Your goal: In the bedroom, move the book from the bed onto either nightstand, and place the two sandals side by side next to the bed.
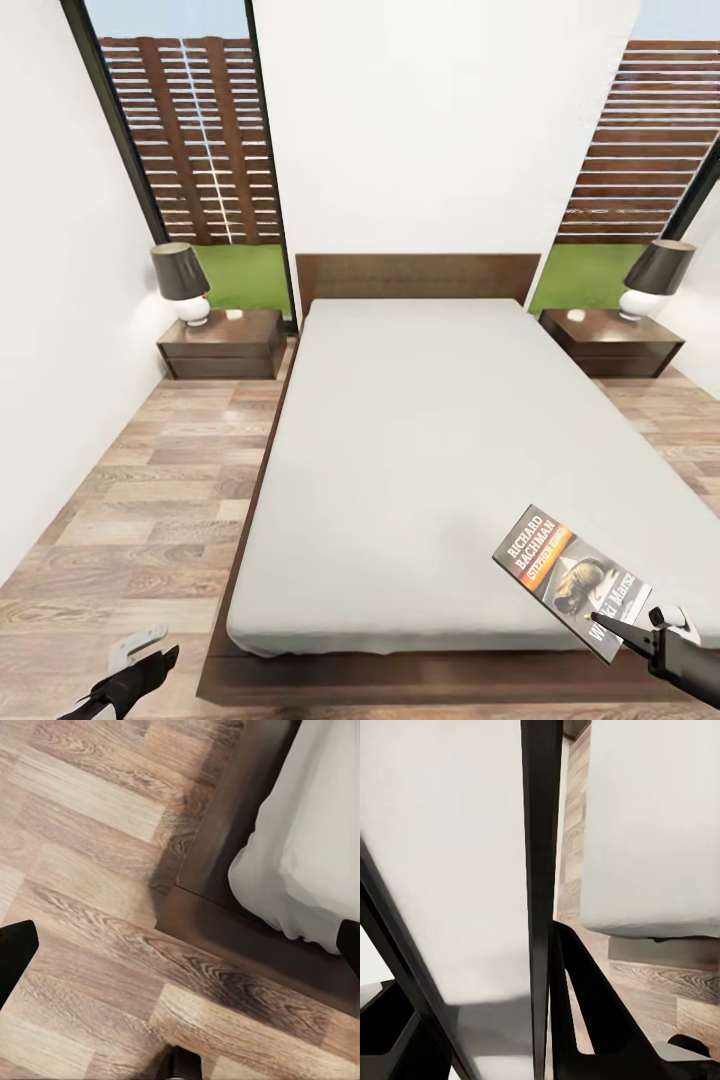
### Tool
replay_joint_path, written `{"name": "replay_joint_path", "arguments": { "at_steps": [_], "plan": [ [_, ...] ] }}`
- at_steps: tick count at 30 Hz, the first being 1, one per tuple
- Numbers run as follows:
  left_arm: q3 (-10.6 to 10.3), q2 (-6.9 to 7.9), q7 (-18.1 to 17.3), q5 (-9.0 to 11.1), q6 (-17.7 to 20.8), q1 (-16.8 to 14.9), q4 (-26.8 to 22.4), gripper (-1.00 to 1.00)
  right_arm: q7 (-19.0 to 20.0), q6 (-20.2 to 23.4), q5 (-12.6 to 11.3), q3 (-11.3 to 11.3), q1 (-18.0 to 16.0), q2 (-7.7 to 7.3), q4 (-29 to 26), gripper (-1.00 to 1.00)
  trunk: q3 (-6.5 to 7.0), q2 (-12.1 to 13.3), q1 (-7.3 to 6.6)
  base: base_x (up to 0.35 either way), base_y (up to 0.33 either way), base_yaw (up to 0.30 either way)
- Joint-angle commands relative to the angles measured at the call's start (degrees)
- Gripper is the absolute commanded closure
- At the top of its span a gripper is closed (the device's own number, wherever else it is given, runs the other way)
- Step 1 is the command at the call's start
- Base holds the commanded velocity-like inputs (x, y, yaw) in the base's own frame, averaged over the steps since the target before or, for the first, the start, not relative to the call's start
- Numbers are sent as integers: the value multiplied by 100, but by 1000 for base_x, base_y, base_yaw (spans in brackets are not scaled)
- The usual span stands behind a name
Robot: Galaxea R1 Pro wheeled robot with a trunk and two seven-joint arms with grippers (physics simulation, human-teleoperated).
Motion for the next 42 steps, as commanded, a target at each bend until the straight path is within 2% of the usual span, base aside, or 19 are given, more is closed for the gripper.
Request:
{"name": "replay_joint_path", "arguments": {
  "at_steps": [1,10,15,19,21,24,26,29,31,34,35,37,39,42],
  "plan": [
    [41,0,-39,10,-13,-7,11,-100,12,60,-55,40,-8,-7,3,100,-1,-11,4,0,0,0],
    [35,-5,-39,9,-13,-4,11,-100,-12,43,-50,45,-8,14,3,100,83,-11,4,0,0,0],
    [30,-12,-37,-5,-7,-2,11,-100,-52,-386,-43,57,-8,39,55,100,129,-11,4,0,0,0],
    [-17,-80,-22,-21,-4,82,5,-100,-60,-966,-43,93,-8,54,744,100,166,-11,4,0,0,0],
    [-102,-71,-14,-46,0,98,4,-100,-61,-1297,-44,93,-8,129,1152,100,185,-11,4,0,0,0],
    [-264,13,-6,-84,3,111,3,-100,-66,-1935,-46,74,-8,324,1782,100,213,-11,4,0,0,0],
    [-312,103,-4,-107,6,157,8,-100,-73,-2146,-46,69,-8,402,2001,100,231,-11,4,0,0,0],
    [-329,149,6,-137,7,346,8,-100,-80,-2217,-51,68,-8,454,2126,100,259,-11,4,0,0,0],
    [-384,168,15,-317,9,542,5,-100,-83,-2237,-53,67,-8,487,2238,100,278,-11,4,0,0,0],
    [-582,216,33,-841,59,837,9,-100,-85,-2275,-54,67,-8,509,2319,100,306,-11,4,0,0,0],
    [-604,221,35,-930,73,894,10,-100,-85,-2279,-54,67,-8,511,2325,100,315,-11,4,0,0,0],
    [-658,232,38,-1227,120,1120,10,-100,-85,-2289,-55,65,-8,537,2339,100,334,-11,4,0,0,0],
    [-685,232,39,-1401,140,1289,11,-100,-85,-2296,-55,64,-8,563,2347,100,352,-11,4,0,0,0],
    [-697,219,37,-1493,150,1404,11,-100,-81,-2307,-55,65,-8,575,2354,100,380,-11,4,0,0,0]
  ]
}}
